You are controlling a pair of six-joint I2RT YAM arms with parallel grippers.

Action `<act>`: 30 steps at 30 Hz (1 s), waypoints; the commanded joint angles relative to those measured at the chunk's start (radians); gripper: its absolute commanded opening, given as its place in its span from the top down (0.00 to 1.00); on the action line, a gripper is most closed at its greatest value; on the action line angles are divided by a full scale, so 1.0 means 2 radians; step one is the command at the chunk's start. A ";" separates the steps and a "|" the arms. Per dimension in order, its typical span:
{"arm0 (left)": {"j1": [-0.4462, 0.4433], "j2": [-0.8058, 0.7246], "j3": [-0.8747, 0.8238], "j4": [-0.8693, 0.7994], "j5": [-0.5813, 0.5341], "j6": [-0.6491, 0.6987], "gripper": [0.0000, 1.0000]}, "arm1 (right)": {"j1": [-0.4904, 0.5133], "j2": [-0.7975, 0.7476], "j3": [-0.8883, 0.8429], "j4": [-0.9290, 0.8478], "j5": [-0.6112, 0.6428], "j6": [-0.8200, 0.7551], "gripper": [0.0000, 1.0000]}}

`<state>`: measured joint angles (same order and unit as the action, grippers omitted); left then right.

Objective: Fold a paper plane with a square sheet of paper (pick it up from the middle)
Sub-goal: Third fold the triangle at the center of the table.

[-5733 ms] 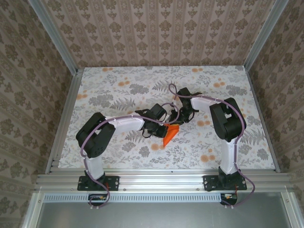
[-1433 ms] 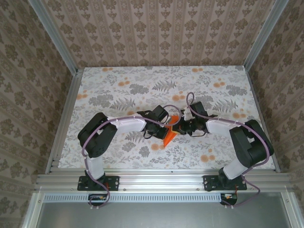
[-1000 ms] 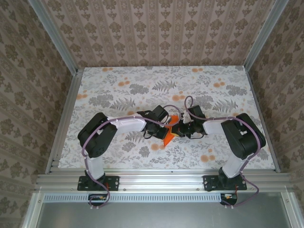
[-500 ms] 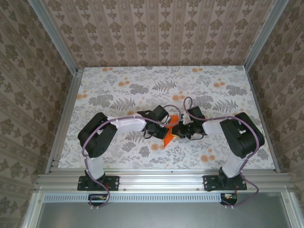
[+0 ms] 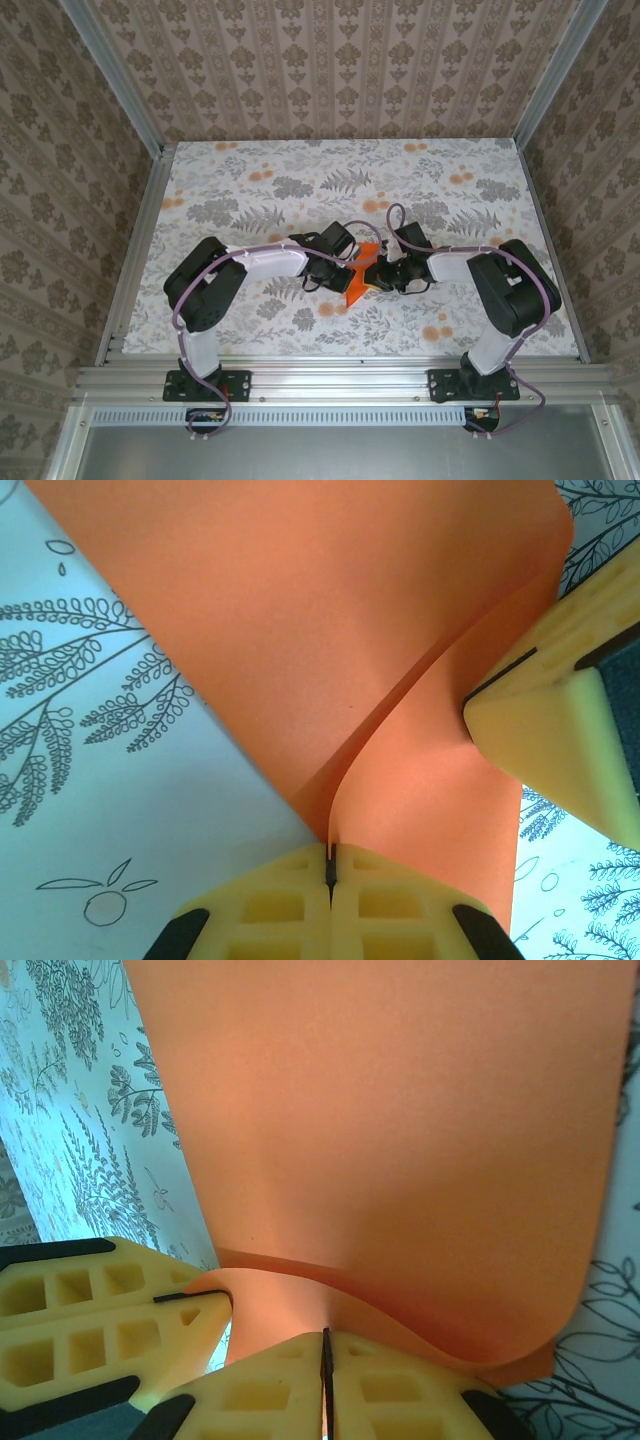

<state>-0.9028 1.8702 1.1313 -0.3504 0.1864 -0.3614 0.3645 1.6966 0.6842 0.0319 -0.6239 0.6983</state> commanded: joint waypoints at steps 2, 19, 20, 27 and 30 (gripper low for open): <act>0.003 -0.002 0.010 -0.007 -0.009 0.014 1.00 | -0.003 0.004 0.000 -0.030 0.019 -0.006 0.89; 0.000 0.001 0.019 -0.017 -0.003 0.024 1.00 | -0.022 -0.007 0.130 -0.145 0.062 -0.060 0.88; 0.000 0.001 0.021 -0.016 -0.002 0.024 1.00 | -0.021 0.004 0.142 -0.154 0.070 -0.066 0.88; -0.001 0.004 0.032 -0.022 0.000 0.030 1.00 | -0.021 0.072 0.198 -0.194 0.065 -0.107 0.89; -0.001 0.004 0.034 -0.023 0.002 0.032 1.00 | -0.020 0.094 0.208 -0.203 0.057 -0.122 0.90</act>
<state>-0.9028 1.8702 1.1698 -0.3729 0.1856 -0.3309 0.3241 1.8542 1.0676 -0.2947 -0.5076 0.5152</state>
